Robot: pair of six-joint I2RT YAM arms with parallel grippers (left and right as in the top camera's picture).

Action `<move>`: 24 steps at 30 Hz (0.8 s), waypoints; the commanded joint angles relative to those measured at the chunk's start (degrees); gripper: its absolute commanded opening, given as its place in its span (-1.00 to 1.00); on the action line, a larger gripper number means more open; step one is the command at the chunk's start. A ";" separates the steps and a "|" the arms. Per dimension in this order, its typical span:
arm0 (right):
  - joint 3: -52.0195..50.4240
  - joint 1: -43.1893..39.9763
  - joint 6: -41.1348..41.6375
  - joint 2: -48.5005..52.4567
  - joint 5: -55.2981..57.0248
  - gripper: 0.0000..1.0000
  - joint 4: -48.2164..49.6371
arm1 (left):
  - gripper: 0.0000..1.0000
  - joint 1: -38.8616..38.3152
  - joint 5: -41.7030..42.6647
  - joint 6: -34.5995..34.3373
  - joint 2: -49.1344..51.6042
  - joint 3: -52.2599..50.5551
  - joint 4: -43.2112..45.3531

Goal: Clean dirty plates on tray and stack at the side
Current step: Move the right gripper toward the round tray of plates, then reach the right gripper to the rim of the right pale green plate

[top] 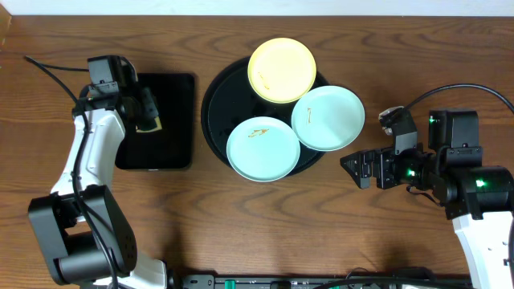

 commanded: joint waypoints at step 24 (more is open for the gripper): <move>0.57 0.39 -1.09 -0.02 -0.09 0.98 -0.94 | 0.49 -0.13 -2.19 2.99 9.68 -1.03 2.97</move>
